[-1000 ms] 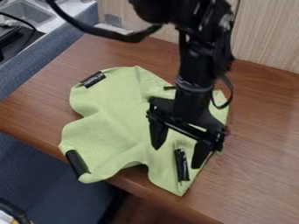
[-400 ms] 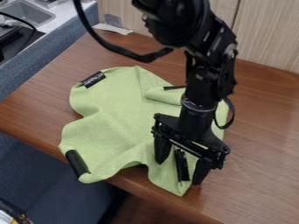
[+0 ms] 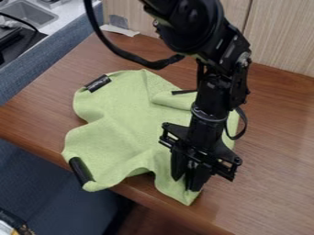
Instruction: Fold the cloth from top left to bottom right
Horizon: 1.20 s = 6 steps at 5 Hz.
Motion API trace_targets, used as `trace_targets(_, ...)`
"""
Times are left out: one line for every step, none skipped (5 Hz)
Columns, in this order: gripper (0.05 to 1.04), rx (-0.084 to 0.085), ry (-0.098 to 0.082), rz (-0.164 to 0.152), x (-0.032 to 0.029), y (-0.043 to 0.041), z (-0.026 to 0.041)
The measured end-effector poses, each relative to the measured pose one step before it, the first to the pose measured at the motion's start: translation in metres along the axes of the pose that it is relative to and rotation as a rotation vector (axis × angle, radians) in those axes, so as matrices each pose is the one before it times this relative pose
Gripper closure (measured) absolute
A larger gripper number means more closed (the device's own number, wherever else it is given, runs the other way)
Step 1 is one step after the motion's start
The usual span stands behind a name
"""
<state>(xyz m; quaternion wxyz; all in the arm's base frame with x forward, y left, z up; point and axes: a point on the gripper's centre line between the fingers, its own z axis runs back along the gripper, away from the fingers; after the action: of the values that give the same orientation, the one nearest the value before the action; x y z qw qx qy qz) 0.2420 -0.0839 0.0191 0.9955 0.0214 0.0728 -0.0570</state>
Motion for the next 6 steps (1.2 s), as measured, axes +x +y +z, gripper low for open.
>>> trace_targets(0.916,0.0016,0.0012,0.0022,0.00018,0.00017,-0.00009)
trace_targets(1.014,0.0011,-0.0018,-0.0024,0.00045,-0.0003,0.00105)
trace_targets(1.027,0.013,0.0064,0.0015,-0.00146,0.00261,0.00052)
trace_targets(1.028,0.0233,-0.045,-0.0105,-0.00424,0.00616,0.02352)
trace_targets(1.028,0.0089,-0.0111,0.0099,-0.00093,0.01974,0.02515)
trace_targets(1.028,0.0311,-0.009,0.0141,0.00771,0.01925,0.02345)
